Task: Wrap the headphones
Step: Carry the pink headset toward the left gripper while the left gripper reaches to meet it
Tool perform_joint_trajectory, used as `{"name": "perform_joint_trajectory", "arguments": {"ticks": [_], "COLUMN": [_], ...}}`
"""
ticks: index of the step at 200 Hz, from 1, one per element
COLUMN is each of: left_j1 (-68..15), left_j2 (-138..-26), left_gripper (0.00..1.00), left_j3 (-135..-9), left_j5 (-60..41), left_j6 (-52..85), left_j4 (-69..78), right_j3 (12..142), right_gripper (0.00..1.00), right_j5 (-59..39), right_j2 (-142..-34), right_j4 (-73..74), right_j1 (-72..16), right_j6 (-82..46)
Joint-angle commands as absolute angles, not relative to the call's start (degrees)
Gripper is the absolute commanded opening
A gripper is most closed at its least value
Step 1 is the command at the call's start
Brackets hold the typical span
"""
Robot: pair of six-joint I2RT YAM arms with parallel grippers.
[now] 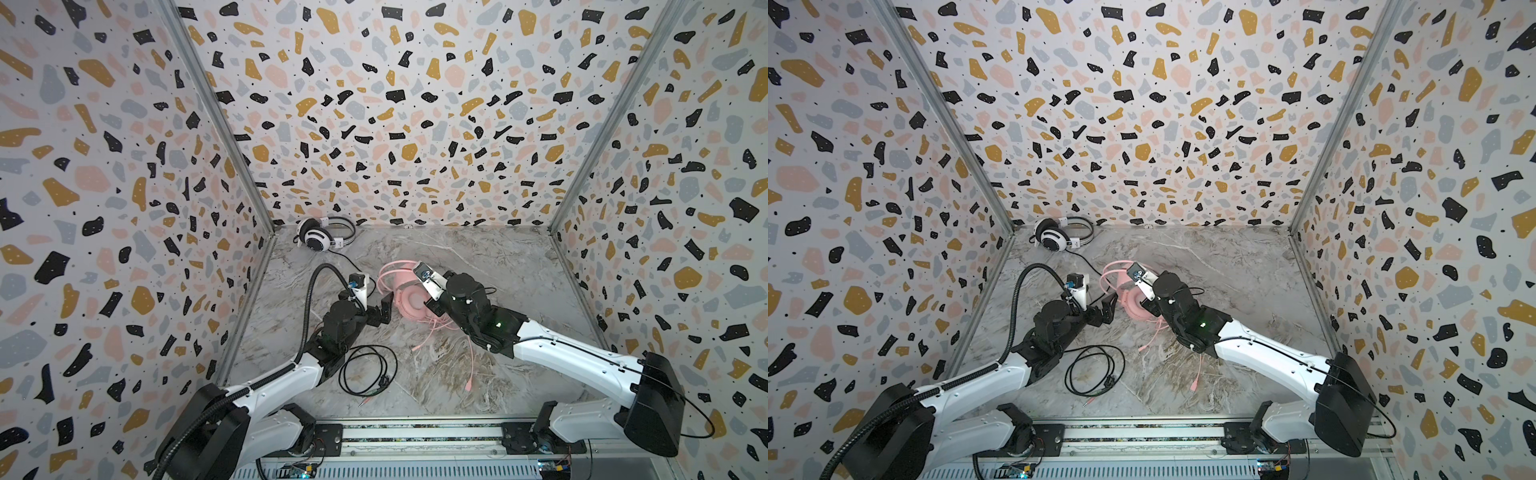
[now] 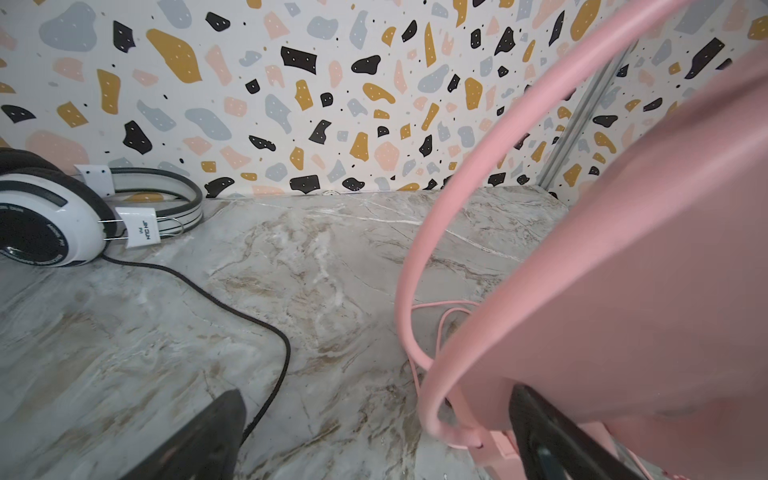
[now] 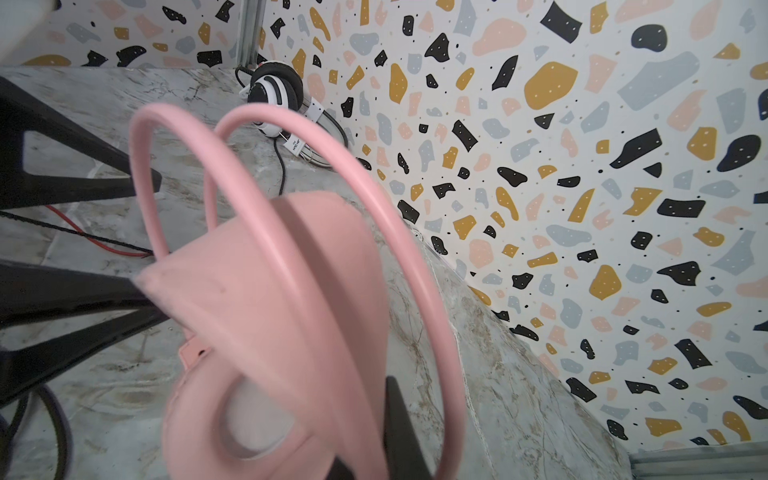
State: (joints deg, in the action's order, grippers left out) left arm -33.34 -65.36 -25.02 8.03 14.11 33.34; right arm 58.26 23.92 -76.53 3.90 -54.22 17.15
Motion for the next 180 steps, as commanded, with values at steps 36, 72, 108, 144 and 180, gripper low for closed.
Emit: {"name": "perform_joint_trajectory", "arguments": {"ticks": [36,72,108,144,180], "left_j1": [-34.19,-34.19,-34.19,-34.28,-34.28], "left_j2": [-63.87,-62.29,-62.93,-64.66,-66.20], "left_gripper": [1.00,0.90,0.78,0.39,0.04], "left_j3": [-25.22,-24.12,-25.63,-26.49,-27.21], "left_j5": [10.71,14.86,15.22,12.02,11.69], "left_j6": [13.11,14.15,13.90,13.72,14.15], "left_j4": [38.36,38.40,35.82,36.20,35.97], "right_j3": [60.71,61.68,63.39,63.82,65.38], "right_gripper": [0.00,0.00,0.00,0.00,0.13], "right_j5": [24.25,19.63,18.99,19.66,20.78], "right_j2": [-77.09,-76.32,-78.31,-78.90,-78.98], "right_j4": [3.80,1.17,-3.65,-4.05,-4.51], "right_j1": [-55.36,-55.64,-57.34,-57.39,-57.22], "right_j6": [17.44,15.78,16.14,16.03,13.93]}}
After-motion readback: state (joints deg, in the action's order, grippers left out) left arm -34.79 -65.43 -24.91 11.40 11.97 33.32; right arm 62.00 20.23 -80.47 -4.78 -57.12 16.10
